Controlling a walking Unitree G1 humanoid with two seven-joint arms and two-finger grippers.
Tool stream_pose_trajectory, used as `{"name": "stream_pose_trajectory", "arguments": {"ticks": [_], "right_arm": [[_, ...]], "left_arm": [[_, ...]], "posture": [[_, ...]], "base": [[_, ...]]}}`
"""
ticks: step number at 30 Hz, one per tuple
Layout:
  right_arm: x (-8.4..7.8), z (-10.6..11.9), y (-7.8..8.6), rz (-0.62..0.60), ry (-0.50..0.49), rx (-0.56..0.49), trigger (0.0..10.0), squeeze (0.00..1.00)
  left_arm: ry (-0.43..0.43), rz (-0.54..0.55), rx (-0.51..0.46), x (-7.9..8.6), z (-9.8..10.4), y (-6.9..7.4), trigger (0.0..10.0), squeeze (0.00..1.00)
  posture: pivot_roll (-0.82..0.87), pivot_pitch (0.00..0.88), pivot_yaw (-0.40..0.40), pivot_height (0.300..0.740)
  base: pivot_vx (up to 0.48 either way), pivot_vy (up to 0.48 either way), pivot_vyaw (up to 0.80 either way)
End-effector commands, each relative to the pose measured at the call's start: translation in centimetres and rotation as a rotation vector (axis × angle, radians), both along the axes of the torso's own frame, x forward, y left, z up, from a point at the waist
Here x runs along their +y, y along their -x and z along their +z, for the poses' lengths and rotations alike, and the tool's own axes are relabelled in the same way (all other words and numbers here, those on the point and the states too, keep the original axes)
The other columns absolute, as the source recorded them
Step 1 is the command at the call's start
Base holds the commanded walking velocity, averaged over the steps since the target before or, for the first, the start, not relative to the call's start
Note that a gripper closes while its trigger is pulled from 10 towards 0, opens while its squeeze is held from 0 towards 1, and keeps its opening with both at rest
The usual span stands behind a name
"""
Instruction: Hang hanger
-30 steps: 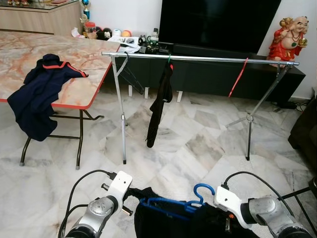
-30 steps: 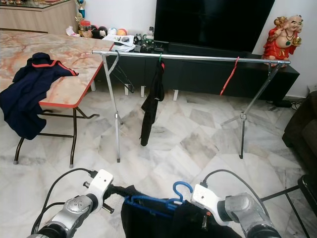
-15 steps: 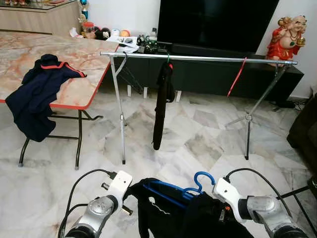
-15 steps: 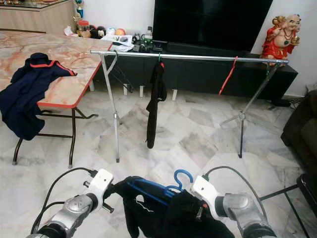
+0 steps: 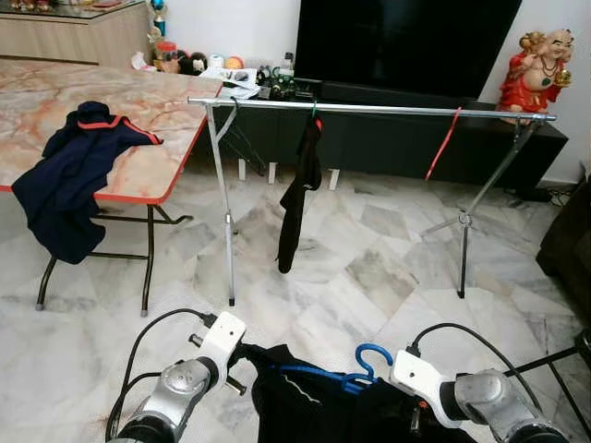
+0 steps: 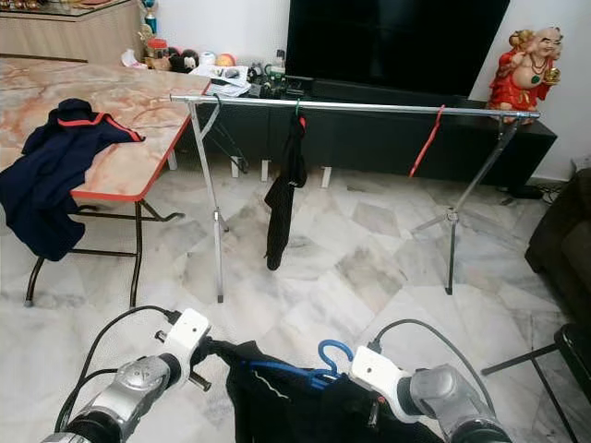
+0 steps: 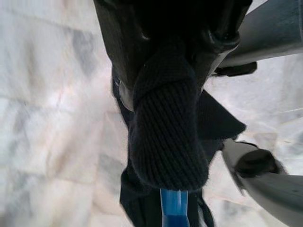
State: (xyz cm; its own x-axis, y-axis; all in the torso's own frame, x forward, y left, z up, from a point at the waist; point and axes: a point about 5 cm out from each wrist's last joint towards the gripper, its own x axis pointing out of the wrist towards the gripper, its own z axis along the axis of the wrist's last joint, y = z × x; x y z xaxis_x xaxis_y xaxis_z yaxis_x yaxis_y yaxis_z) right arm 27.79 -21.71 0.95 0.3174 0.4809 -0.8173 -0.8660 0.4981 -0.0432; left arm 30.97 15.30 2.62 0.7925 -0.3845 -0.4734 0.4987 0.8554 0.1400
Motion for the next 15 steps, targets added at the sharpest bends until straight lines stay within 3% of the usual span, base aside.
{"name": "stream_pose_trajectory", "arguments": {"ticks": [1, 4, 5, 8, 10, 11, 12, 14, 15], "right_arm": [[-1.6, -0.4, 0.4, -0.074, 0.091, 0.012, 0.0, 0.0], [-1.4, -0.5, 0.2, -0.082, 0.107, -0.005, 0.0, 0.0], [-0.7, -0.5, -0.2, -0.142, 0.069, -0.029, 0.0, 0.0], [0.3, -0.5, -0.8, -0.233, 0.005, -0.059, 0.0, 0.0], [1.0, -0.4, -1.1, -0.263, -0.048, -0.075, 0.0, 0.0], [2.2, 0.1, -1.8, -0.326, -0.156, -0.099, 0.0, 0.0], [2.7, 0.3, -2.1, -0.348, -0.197, -0.105, 0.0, 0.0], [3.0, 0.4, -2.2, -0.36, -0.222, -0.109, 0.0, 0.0], [4.0, 0.5, -2.4, -0.365, -0.268, -0.101, 0.0, 0.0]], "left_arm": [[0.013, -0.008, -0.019, 1.1, 1.0, -0.3, 0.0, 0.0], [0.024, -0.057, -0.014, 1.0, 1.3, -0.1, 0.0, 0.0], [0.079, -0.116, -0.008, 0.6, 2.1, 0.1, 0.0, 0.0], [0.139, -0.208, 0.011, -0.2, 3.0, 0.7, 0.0, 0.0], [0.14, -0.262, 0.023, -0.5, 3.4, 1.1, 0.0, 0.0], [0.132, -0.334, 0.031, -0.9, 3.8, 1.6, 0.0, 0.0], [0.134, -0.355, 0.033, -1.1, 3.9, 1.8, 0.0, 0.0], [0.137, -0.367, 0.034, -1.2, 4.0, 1.8, 0.0, 0.0], [0.155, -0.402, 0.034, -1.6, 4.6, 2.0, 0.0, 0.0]], "posture": [[0.15, 0.0, -0.074, 0.74], [0.15, 0.0, -0.073, 0.74], [0.15, 0.0, -0.073, 0.74], [0.15, 0.0, -0.073, 0.74], [0.15, 0.0, -0.073, 0.74], [0.16, 0.0, -0.07, 0.74], [0.16, 0.0, -0.07, 0.74], [0.16, 0.0, -0.07, 0.74], [0.16, 0.0, -0.07, 0.74]], "base": [[0.0, 0.0, 0.0], [0.0, 0.0, 0.0], [0.0, 0.0, 0.0], [0.0, 0.0, 0.0], [0.0, 0.0, 0.0], [0.0, 0.0, 0.0], [0.0, 0.0, 0.0], [0.0, 0.0, 0.0], [0.0, 0.0, 0.0]]}}
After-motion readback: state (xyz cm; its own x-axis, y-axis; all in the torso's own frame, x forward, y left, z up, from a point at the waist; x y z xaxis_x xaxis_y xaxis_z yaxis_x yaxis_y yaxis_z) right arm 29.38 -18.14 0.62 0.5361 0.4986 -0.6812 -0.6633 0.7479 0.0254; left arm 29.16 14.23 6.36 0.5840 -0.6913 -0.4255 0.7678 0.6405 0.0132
